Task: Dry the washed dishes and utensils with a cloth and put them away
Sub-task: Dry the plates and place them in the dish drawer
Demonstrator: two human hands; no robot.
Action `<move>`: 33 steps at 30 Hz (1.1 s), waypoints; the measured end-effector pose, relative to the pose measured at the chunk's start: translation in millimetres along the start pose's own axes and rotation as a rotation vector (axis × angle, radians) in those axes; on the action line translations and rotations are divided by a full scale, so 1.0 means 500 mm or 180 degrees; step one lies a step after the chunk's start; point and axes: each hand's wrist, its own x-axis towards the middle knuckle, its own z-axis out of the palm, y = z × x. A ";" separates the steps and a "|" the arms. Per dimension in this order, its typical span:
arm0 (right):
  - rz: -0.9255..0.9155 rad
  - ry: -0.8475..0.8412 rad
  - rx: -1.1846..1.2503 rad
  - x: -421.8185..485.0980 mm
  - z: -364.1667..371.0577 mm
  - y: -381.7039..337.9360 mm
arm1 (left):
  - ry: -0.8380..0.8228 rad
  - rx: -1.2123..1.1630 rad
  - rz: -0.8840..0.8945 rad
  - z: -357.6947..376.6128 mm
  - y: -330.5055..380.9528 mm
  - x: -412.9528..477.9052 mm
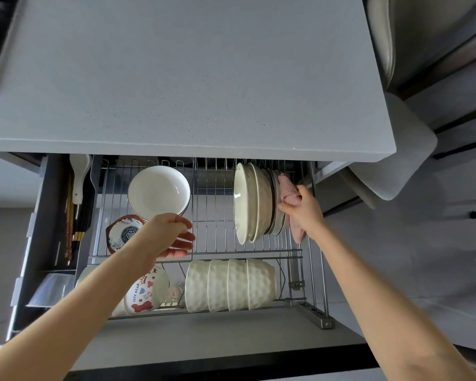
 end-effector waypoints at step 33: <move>-0.1747 -0.1388 -0.0589 -0.376 -0.015 -0.516 | 0.0391 -0.0104 0.1771 -0.174 -0.006 -0.285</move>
